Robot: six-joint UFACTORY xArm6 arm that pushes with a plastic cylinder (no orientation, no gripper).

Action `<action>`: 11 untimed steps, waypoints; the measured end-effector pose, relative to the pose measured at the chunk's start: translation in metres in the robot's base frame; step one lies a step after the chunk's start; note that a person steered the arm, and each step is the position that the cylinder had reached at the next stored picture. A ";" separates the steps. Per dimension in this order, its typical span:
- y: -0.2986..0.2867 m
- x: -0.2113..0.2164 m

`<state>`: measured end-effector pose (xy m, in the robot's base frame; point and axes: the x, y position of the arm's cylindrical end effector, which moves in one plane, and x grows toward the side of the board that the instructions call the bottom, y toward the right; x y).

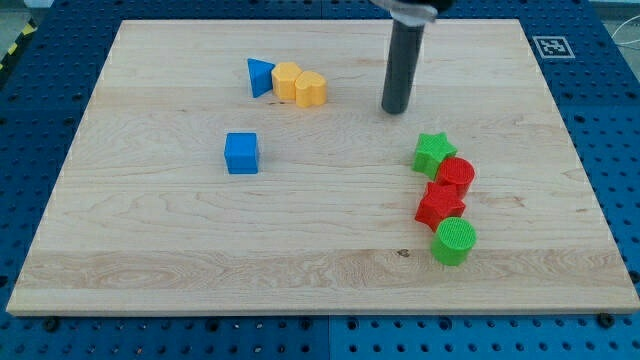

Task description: Move blue cube slightly right

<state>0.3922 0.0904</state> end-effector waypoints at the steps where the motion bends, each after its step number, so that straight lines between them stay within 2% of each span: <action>1: -0.040 0.025; 4: -0.222 0.012; 5: -0.254 0.018; 6: -0.251 0.026; 8: -0.200 0.044; 11: -0.183 0.100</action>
